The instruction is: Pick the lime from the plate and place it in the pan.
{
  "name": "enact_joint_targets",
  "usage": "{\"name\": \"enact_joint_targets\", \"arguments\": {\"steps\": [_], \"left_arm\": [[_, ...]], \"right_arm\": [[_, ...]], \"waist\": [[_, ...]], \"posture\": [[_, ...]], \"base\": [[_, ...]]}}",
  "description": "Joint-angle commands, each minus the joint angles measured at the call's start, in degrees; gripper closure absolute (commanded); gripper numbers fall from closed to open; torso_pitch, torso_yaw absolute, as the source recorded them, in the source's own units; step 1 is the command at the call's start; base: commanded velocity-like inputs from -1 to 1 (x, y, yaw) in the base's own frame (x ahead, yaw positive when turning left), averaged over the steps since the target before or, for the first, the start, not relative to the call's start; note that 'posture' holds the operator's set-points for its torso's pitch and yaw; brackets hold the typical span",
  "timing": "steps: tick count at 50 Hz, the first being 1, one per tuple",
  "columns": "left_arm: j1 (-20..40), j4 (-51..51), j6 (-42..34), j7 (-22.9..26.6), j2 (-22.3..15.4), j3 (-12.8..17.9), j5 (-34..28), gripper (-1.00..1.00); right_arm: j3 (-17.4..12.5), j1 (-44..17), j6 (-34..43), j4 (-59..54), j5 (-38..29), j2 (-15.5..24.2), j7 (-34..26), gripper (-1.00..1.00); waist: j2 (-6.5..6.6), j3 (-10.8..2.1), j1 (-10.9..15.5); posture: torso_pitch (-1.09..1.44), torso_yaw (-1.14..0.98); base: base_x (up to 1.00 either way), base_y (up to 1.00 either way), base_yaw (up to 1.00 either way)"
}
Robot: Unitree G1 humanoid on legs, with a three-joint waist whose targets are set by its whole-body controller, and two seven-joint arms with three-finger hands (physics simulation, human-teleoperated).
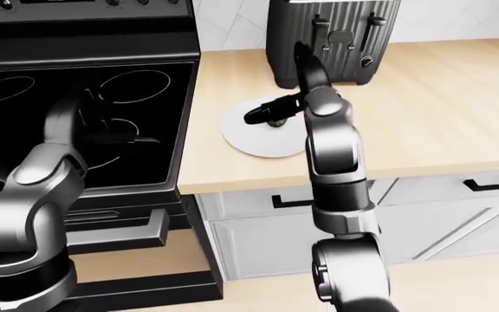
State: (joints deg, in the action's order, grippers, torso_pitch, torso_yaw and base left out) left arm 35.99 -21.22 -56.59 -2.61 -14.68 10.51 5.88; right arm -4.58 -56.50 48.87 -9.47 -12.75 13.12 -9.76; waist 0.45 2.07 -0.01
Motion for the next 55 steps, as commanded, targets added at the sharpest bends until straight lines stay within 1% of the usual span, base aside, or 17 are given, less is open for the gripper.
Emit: {"name": "enact_joint_targets", "arguments": {"steps": [1, 7, 9, 12, 18, 19, 25, 29, 32, 33, 39, 40, 45, 47, 48, 49, 55], "left_arm": [[1.7, -1.5, 2.1, -0.1, -0.5, 0.3, -0.1, -1.00], [1.5, -1.7, 2.0, -0.2, -0.6, 0.4, 0.1, -1.00], [1.7, -2.0, 1.6, -0.2, -0.6, 0.5, 0.2, -1.00], [1.8, -1.6, 1.8, -0.2, -0.7, 0.5, 0.2, -1.00], [1.6, -1.9, 1.6, -0.2, -0.8, 0.6, 0.3, -1.00], [1.6, -1.9, 1.7, -0.2, -0.8, 0.6, 0.3, -1.00], [1.8, -2.0, 1.4, -0.4, -0.9, 0.6, 0.4, -1.00], [1.4, -2.0, 1.7, -0.3, -0.8, 0.6, 0.3, -1.00], [1.4, -2.0, 1.6, -0.3, -0.9, 0.7, 0.4, -1.00], [1.3, -2.1, 1.6, -0.3, -0.9, 0.7, 0.4, -1.00], [1.4, -1.8, 1.8, -0.2, -0.9, 0.7, 0.3, -1.00], [1.4, -1.8, 1.9, -0.2, -0.9, 0.7, 0.3, -1.00], [1.2, -1.8, 2.0, -0.2, -0.9, 0.7, 0.3, -1.00], [1.4, -1.7, 1.9, -0.2, -1.0, 0.7, 0.3, -1.00], [1.5, -1.8, 1.8, -0.2, -1.0, 0.7, 0.4, -1.00], [1.3, -1.7, 2.0, -0.2, -0.9, 0.7, 0.3, -1.00], [0.9, -1.0, 2.9, 0.0, -0.8, 0.6, 0.3, -1.00]], "right_arm": [[-0.4, -2.7, -3.9, -0.2, 0.0, 0.6, 1.3, -1.00], [-0.6, -2.9, -5.4, -2.7, 0.6, 0.9, 2.2, -1.00], [-0.5, -2.8, -5.8, -3.2, 0.7, 0.9, 2.4, -0.88], [-0.5, -2.8, -5.9, -3.4, 0.8, 0.9, 2.5, -0.91], [-0.3, -2.7, -6.6, -4.2, 0.8, 0.7, 2.7, -0.89], [-0.2, -2.5, -6.9, -4.4, 0.8, 0.7, 2.7, -0.84], [0.2, -1.6, -7.3, -4.2, 0.3, 0.2, 2.6, -0.80], [0.3, -1.1, -7.2, -3.7, 0.1, -0.1, 2.5, -0.71], [0.3, -1.1, -7.3, -3.7, -0.1, -0.3, 2.5, -0.76], [0.3, -1.0, -7.9, -4.1, -0.1, -0.3, 2.6, -0.70], [0.4, -0.8, -9.1, -5.5, -0.4, -0.9, 3.0, -0.63], [0.4, -0.9, -9.4, -6.0, -0.3, -0.9, 3.1, -0.66], [0.5, -1.2, -10.2, -7.3, -0.4, -1.0, 3.4, -0.65], [0.5, -1.3, -10.7, -7.9, -0.5, -1.0, 3.5, -0.58], [0.4, -1.4, -10.9, -8.2, -0.4, -1.0, 3.5, -0.59], [0.4, -1.4, -11.4, -9.1, -0.4, -1.1, 3.8, -0.65], [0.5, -2.4, -13.0, -11.9, -0.1, -1.3, 4.4, -0.62]], "waist": [[0.12, -1.67, -0.1], [0.11, -1.76, 0.0], [0.11, -1.76, 0.0], [0.08, -1.78, 0.1], [0.06, -1.79, 0.0], [0.06, -1.80, 0.0], [0.05, -1.82, 0.0], [0.03, -1.80, 0.0], [0.05, -1.82, 0.0], [0.06, -1.82, 0.0], [0.09, -1.79, 0.0], [0.10, -1.80, 0.0], [0.11, -1.86, -0.1], [0.13, -1.83, -0.1], [0.14, -1.83, -0.1], [0.14, -1.83, -0.1], [0.18, -1.88, -0.1]], "posture": [[0.00, 0.00], [0.00, 0.00], [0.00, 0.00], [0.00, 0.00], [0.00, 0.00], [0.00, 0.00], [0.00, 0.00], [0.00, 0.00], [0.00, 0.00], [0.00, 0.00], [0.00, 0.00], [0.00, 0.00], [0.00, 0.00], [0.00, 0.00], [0.00, 0.00], [0.00, 0.00], [0.00, 0.00]], "base": [[0.00, 0.00, 0.00], [0.00, 0.00, 0.00], [0.00, 0.00, 0.00], [0.00, 0.00, 0.00], [0.00, 0.00, 0.00], [0.00, 0.00, 0.00], [0.00, 0.00, 0.00], [0.00, 0.00, 0.00], [0.00, 0.00, 0.00], [0.00, 0.00, 0.00], [0.00, 0.00, 0.00], [0.00, 0.00, 0.00], [0.00, 0.00, 0.00], [0.00, 0.00, 0.00], [0.00, 0.00, 0.00], [0.00, 0.00, 0.00], [0.00, 0.00, 0.00]]}}
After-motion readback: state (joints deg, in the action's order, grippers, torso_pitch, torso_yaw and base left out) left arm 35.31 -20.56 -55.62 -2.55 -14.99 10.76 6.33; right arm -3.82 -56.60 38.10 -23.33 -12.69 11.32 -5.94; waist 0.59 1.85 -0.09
